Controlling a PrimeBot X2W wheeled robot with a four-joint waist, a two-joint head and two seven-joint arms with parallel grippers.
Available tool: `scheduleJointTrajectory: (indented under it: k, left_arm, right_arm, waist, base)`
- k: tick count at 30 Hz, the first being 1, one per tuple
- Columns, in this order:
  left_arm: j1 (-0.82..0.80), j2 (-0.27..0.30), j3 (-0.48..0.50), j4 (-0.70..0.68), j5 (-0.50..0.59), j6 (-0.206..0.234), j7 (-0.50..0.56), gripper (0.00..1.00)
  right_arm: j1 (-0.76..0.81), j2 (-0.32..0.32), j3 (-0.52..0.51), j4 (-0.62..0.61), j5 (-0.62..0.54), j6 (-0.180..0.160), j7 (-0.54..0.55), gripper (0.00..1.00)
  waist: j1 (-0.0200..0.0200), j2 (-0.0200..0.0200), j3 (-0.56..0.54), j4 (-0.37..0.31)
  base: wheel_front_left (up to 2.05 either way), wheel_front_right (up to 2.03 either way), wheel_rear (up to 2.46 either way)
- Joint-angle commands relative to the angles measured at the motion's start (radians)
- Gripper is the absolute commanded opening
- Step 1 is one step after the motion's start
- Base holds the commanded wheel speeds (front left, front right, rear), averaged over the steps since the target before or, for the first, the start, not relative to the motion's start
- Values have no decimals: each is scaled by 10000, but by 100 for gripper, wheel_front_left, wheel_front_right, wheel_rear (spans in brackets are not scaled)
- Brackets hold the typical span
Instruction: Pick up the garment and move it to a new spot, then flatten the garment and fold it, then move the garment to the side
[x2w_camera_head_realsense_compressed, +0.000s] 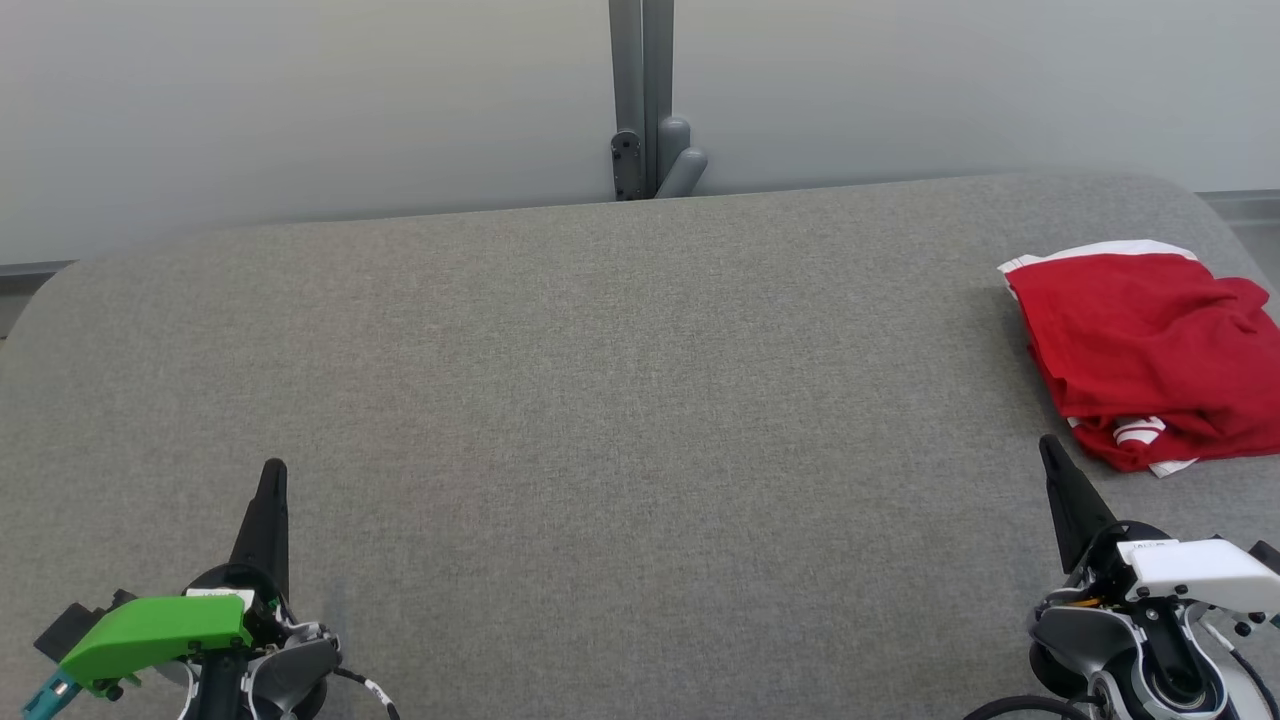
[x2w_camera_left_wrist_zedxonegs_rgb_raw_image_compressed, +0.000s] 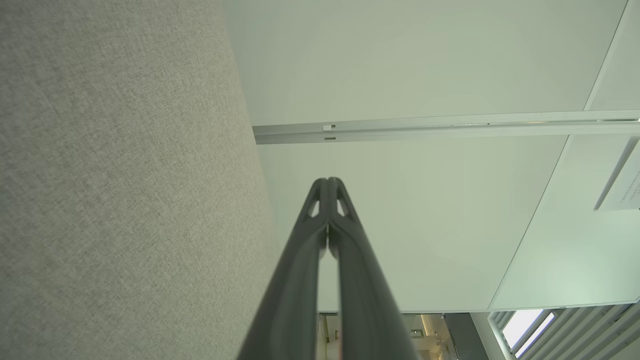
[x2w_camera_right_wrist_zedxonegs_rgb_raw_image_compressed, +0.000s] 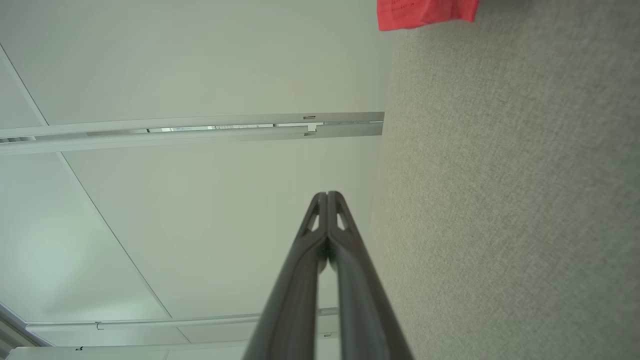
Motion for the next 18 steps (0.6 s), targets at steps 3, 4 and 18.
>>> scheduleJointTrajectory:
  k: [3, 4, 18]
  left_arm:
    - [-125, -2, 28, -18, -12, 0, 14, 0]
    - [-125, -2, 27, -18, -13, 0, 13, 0]
    - [-125, -2, 23, -17, -14, 0, 10, 0]
  right_arm:
    - [-94, -40, 9, -34, 62, 4, 43, 0]
    - [-94, -40, 9, -34, 62, 4, 43, 0]
    - [-93, -40, 9, -35, 62, 4, 43, 0]
  waist:
    - [0, 0, 0, 0]
    - [0, 0, 0, 0]
    - [0, 0, 0, 0]
  base:
    - [0, 0, 0]
    - [0, 0, 0]
    - [0, 0, 0]
